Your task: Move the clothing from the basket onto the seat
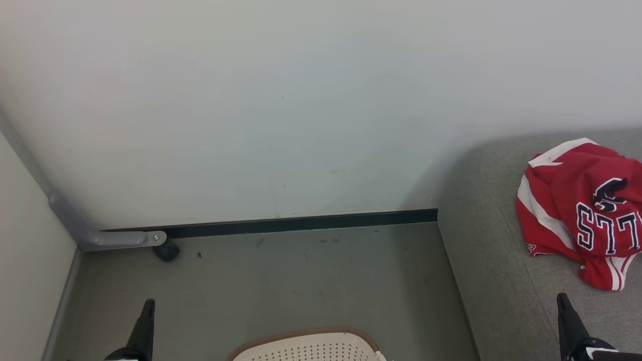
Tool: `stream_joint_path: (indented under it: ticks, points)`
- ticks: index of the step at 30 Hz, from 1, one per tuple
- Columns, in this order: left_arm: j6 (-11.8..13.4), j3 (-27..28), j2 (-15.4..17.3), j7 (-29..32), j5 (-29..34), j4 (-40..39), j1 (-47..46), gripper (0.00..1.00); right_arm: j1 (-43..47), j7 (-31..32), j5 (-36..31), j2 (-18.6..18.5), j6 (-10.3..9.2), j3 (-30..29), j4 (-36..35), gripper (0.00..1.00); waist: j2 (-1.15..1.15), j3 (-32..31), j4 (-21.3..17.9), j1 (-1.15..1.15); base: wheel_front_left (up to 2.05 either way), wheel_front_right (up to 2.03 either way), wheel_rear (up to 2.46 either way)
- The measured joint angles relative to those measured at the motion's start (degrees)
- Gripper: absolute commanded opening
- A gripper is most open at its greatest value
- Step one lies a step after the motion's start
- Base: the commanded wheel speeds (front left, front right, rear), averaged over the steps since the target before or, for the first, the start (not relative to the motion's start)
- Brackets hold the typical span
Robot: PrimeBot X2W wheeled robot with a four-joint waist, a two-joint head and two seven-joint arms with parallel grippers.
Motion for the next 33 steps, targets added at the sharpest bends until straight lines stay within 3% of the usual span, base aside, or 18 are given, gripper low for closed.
stream_joint_path:
  ticks: [33]
  points:
    - [0.0,0.0,-0.01,0.0,0.0,-0.01,0.0,0.0,0.0,0.0,0.0,0.0,0.01,0.0,0.0,0.0,0.0,0.0,0.0,0.0,0.0,0.0,0.0]
